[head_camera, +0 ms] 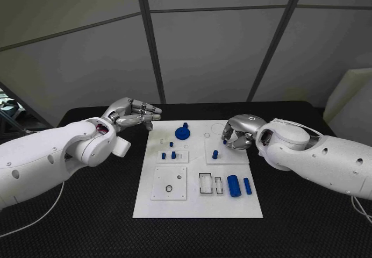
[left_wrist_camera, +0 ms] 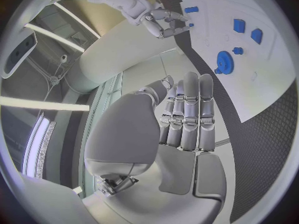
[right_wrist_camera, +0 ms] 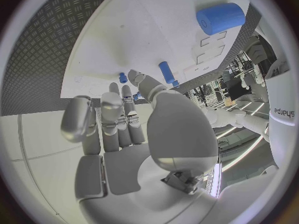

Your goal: Assemble the parts on the task board

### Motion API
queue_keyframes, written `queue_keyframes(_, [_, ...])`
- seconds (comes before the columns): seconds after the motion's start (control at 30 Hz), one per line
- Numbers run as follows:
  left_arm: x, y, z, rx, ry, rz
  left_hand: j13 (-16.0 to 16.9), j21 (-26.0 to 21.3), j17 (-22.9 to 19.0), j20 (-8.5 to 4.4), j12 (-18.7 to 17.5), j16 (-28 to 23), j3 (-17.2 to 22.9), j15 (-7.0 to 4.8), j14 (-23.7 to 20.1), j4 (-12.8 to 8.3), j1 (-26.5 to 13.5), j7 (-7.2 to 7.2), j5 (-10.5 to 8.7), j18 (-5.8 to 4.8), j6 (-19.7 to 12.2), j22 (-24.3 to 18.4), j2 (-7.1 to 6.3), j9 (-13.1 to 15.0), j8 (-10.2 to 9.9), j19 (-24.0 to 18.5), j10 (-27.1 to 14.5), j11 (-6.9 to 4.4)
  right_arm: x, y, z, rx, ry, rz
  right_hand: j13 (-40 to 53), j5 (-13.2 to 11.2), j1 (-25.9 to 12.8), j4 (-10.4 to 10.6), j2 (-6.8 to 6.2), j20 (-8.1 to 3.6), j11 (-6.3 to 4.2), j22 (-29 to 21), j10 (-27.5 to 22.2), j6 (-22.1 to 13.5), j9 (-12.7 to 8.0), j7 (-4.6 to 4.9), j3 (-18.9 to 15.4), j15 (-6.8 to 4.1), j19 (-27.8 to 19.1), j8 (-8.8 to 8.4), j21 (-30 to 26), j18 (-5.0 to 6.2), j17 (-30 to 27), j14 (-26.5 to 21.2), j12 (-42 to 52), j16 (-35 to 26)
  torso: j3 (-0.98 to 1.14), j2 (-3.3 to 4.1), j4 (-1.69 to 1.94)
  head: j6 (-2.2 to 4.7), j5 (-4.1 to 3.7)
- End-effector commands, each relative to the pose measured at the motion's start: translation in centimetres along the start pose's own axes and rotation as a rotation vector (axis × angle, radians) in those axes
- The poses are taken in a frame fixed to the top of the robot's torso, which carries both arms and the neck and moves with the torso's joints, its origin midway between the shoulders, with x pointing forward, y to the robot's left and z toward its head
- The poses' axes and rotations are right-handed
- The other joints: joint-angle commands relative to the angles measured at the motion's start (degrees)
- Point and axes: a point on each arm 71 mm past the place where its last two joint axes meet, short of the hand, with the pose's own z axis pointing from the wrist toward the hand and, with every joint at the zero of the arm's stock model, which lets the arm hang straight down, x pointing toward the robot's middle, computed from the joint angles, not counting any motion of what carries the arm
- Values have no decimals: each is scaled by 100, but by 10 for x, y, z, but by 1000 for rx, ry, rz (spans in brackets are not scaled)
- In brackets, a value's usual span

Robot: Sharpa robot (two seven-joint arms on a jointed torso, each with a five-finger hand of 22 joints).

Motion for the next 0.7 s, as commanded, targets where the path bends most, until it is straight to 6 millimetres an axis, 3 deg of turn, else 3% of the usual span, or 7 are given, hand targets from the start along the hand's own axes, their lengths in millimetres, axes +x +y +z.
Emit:
queue_keyframes(0.03, [0,-4,0,44,-11,-133,9,-35,-12,28,15,-32,-34,26,33,-7,-56,8,-30,-20,51,-16,8,8,-38,26,11,24,-1,1,1,1,-21,-34,-8,-26,32,-29,-32,33,-9,26,-35,-34,-6,-11,-9,56,6,-14,22,-68,15,231,-18,28,0,4,-4,-4,5])
queue_keyframes(0.2, [0,-4,-1,44,-12,-143,16,-63,-28,28,16,-68,-41,27,41,-13,-56,11,-31,-20,52,-38,13,12,-46,37,10,25,3,2,3,-1,-11,-34,-39,-8,61,-33,26,44,-8,134,-16,-36,-23,-11,31,58,33,-4,123,-83,72,232,-13,140,1,0,-2,-13,-7])
queue_keyframes(0.37, [-1,-3,0,40,-16,-145,20,-80,-37,28,17,-89,-42,27,47,-18,-53,15,-28,-20,55,-51,19,15,-50,44,10,26,6,3,6,-3,4,-35,-79,5,169,-69,177,42,-32,415,119,36,-33,-30,195,38,123,19,381,-134,228,248,7,403,5,-1,0,-17,8])
queue_keyframes(0.47, [0,-3,0,39,-15,-146,22,-84,-39,28,17,-95,-42,27,48,-20,-51,16,-27,-20,56,-54,21,16,-51,46,11,26,9,3,7,-1,16,-36,-104,-268,246,-108,283,29,-56,629,229,108,-34,-51,379,17,198,30,576,-176,332,257,9,579,0,0,-5,-27,4])
queue_keyframes(0.7, [-1,-1,1,26,-16,-146,33,-117,-61,24,15,-148,-35,25,68,-56,-12,29,15,-20,56,-80,39,22,-67,73,4,32,12,2,8,9,32,-38,-114,-328,296,-150,413,-24,-133,1016,483,340,-2,-114,631,-42,344,76,926,-257,411,250,21,787,3,-2,-7,-41,-11])
